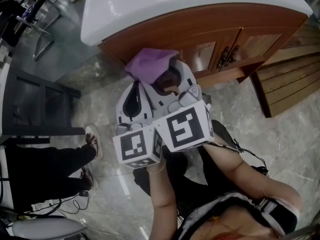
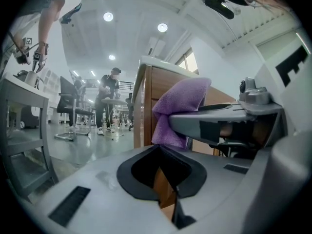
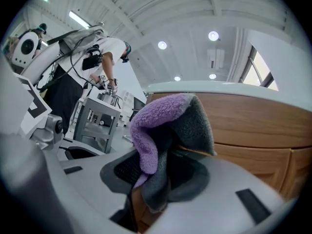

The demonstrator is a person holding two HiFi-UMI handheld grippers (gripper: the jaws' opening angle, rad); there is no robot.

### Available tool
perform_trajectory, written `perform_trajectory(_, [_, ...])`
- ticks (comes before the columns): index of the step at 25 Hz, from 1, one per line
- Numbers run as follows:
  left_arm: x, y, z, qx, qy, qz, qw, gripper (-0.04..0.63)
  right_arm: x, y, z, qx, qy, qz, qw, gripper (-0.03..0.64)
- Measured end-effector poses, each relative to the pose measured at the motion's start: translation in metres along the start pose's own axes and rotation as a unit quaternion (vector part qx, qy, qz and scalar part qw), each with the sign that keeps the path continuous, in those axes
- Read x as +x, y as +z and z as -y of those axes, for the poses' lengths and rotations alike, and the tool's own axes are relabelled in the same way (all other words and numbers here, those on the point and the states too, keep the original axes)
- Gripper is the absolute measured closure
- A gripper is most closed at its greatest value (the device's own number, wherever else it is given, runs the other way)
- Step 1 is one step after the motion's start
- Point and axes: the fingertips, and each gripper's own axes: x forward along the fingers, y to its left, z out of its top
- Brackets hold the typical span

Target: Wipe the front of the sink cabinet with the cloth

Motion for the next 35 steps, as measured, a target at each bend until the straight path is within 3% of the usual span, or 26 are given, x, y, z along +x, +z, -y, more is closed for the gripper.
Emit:
perform_trajectory(5, [0.006,0.005,0.007,0.0,-0.003,-0.002,1.0,0.595,-0.008,-0.006,0.014,0.001,-0.012,-0.008,1.0,0.436])
perform_trajectory(17, [0.02,-0.002,0.043,0.022,-0.07,0.005,0.9973,0.595,-0.031,-0.025,0.054,-0.003,-0.057,-0.031,0.998,0.436])
perform_trajectory(35, [0.041,-0.01,0.087,0.033,-0.13,-0.006,0.991,0.595,-0.063,-0.052,0.113,0.012,-0.106,-0.065,0.992,0.436])
